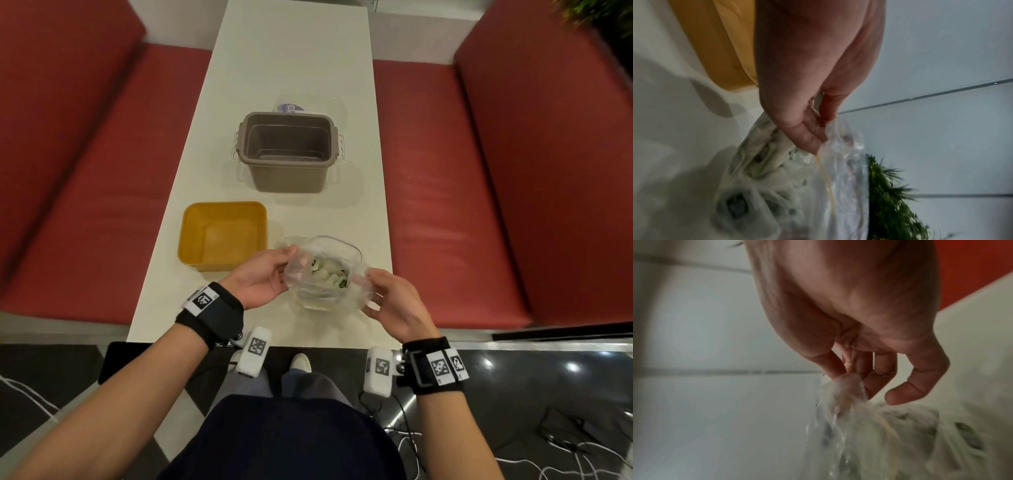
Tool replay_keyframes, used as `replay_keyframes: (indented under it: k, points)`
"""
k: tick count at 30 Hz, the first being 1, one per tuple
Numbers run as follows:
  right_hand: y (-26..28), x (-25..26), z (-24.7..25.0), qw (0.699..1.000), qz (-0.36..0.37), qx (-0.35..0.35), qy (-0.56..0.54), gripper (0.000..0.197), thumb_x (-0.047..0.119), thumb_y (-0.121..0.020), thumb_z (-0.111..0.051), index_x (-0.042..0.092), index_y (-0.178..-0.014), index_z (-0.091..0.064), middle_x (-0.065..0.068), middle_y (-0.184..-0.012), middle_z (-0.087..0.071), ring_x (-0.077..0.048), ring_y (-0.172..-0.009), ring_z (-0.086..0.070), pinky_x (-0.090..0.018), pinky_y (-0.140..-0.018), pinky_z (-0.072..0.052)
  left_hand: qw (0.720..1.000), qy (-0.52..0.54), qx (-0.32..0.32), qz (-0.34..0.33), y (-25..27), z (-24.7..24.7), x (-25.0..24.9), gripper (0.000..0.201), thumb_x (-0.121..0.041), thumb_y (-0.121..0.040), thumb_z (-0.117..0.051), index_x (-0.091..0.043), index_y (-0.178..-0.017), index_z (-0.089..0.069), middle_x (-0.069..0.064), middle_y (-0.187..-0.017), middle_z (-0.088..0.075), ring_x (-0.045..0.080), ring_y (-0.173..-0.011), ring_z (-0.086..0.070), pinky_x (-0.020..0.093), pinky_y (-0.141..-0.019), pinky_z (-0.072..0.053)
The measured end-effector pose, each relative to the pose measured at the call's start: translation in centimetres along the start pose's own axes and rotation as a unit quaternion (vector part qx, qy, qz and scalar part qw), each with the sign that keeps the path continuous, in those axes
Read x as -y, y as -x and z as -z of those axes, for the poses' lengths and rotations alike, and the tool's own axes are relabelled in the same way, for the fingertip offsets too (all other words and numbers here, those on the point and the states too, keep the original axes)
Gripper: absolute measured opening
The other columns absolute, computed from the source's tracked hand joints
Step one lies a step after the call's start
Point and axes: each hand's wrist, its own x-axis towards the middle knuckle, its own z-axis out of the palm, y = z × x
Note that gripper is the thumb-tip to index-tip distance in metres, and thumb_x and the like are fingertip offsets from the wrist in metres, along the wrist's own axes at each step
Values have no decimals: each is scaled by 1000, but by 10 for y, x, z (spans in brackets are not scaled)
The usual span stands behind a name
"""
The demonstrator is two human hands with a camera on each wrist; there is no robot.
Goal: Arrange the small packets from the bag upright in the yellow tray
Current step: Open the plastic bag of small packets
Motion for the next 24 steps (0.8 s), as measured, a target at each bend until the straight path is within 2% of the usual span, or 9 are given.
replay_keyframes:
  k: [6,9,11,13,16,18,20,22,24]
  points:
    - [-13,2,17,971,-69,12,-227,18,2,-98,-59,8,-113,-65,-10,-108,-70,-23,-93,-70,-40,-85,-56,999,-7,19,44,1,8,3,38,-36,-108,-59,-3,-125,-69,18,-127,-73,26,-100,-73,42,-90,-65]
    - [-12,2,4,946,-90,11,-312,18,5,-103,-51,-1,-100,-68,-14,-89,-71,-28,-75,-73,-41,-83,-53,997,16,65,32,3,-8,5,54,-47,-102,-70,0,-128,-68,16,-113,-74,29,-102,-70,44,-96,-61]
    - [-12,4,4,945,-65,8,-321,19,12,-102,-60,10,-84,-65,-7,-80,-66,-24,-70,-68,-37,-82,-51,997,-50,51,-24,1,-10,10,59,-34,-93,-83,-6,-138,-56,21,-132,-70,33,-116,-68,50,-108,-53]
    - [-14,3,5,970,-15,-26,-242,13,13,-96,-70,17,-89,-61,-1,-79,-62,-17,-69,-62,-32,-76,-47,978,-185,-23,-91,-2,-4,18,75,-14,-84,-90,-19,-138,-39,27,-138,-66,32,-111,-73,50,-103,-57]
    - [-16,-6,1,992,88,-93,-20,41,4,-95,-73,25,-116,-44,1,-94,-60,-15,-84,-61,-37,-82,-48,916,-347,-115,-166,-4,0,26,63,-4,-90,-84,-28,-123,-37,24,-127,-62,32,-108,-70,51,-93,-64]
    - [-13,-9,-4,977,170,-98,82,45,1,-96,-70,27,-115,-38,-4,-95,-56,-20,-87,-55,-39,-77,-46,865,-430,-145,-216,-4,0,28,43,-9,-99,-74,-30,-116,-41,11,-120,-57,28,-107,-67,53,-88,-65]
    - [-11,-14,-9,925,251,-147,245,32,5,-97,-69,27,-106,-48,-8,-103,-53,-19,-97,-47,-32,-76,-46,784,-542,-154,-260,-4,-2,31,24,-14,-105,-65,-32,-107,-50,5,-118,-52,24,-108,-60,45,-88,-60]
    - [-6,-18,-16,828,291,-223,424,21,10,-100,-67,29,-98,-61,-8,-121,-45,-21,-107,-39,-31,-81,-43,708,-627,-146,-290,-4,-2,38,21,-12,-106,-60,-32,-103,-66,5,-118,-49,19,-107,-54,34,-89,-50]
    - [-1,-24,-25,766,297,-248,514,26,10,-104,-58,33,-98,-69,-4,-134,-35,-28,-113,-40,-36,-79,-43,673,-660,-151,-299,-5,-3,41,30,-10,-108,-57,-30,-114,-79,4,-115,-50,17,-101,-57,30,-88,-49]
